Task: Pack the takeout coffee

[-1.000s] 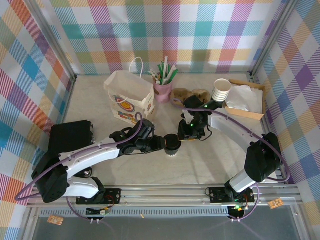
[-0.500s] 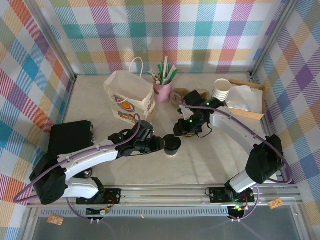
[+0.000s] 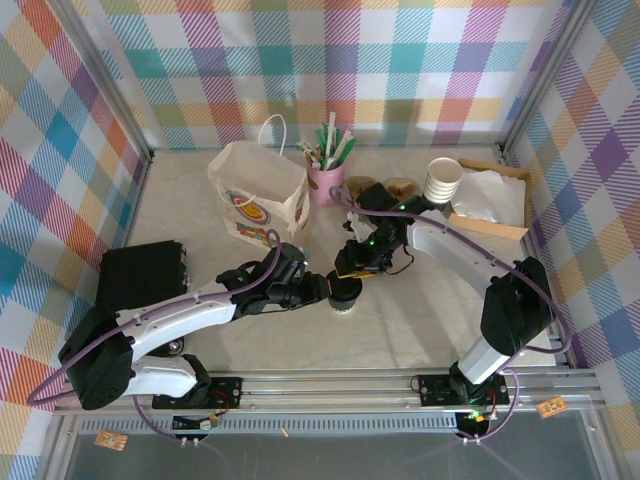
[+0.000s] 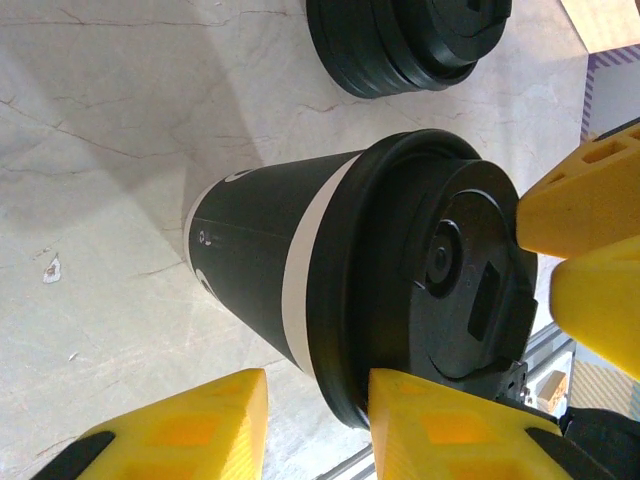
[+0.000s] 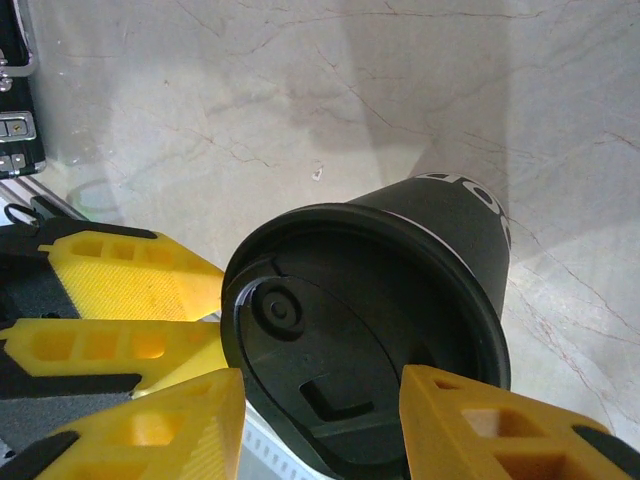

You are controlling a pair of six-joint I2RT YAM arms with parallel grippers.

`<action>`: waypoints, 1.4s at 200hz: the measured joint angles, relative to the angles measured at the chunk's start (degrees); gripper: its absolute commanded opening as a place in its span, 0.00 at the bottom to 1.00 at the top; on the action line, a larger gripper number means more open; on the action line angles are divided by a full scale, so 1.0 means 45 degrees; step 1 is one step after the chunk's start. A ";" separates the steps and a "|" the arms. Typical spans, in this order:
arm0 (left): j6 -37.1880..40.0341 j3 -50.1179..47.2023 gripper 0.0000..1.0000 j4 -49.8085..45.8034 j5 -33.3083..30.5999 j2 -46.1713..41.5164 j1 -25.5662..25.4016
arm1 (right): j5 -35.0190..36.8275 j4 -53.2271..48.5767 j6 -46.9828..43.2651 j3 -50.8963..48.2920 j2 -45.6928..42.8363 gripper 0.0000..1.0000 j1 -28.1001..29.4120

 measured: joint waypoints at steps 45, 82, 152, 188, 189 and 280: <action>-0.0214 -0.0248 0.28 0.0505 0.0058 -0.0024 0.0000 | -0.0102 -0.0063 -0.0015 0.0078 0.0185 0.46 0.0000; -0.0350 -0.0549 0.26 0.1064 0.0180 -0.0107 0.0000 | -0.0107 -0.0141 -0.0019 0.0097 0.0199 0.47 0.0000; -0.0976 -0.1802 0.24 0.3011 0.0374 -0.0340 0.0005 | -0.0102 -0.0165 -0.0053 0.0092 0.0199 0.46 0.0000; -0.1345 -0.2453 0.24 0.4163 0.0432 -0.0393 0.0005 | -0.0102 -0.0175 -0.0058 0.0097 0.0219 0.46 0.0000; -0.1336 -0.2467 0.24 0.4206 0.0432 -0.0393 0.0005 | -0.0102 -0.0175 -0.0058 0.0097 0.0219 0.46 0.0000; -0.1715 -0.3079 0.25 0.5294 0.0418 -0.0515 0.0005 | 0.0010 -0.0539 -0.0112 0.0379 0.0345 0.47 0.0019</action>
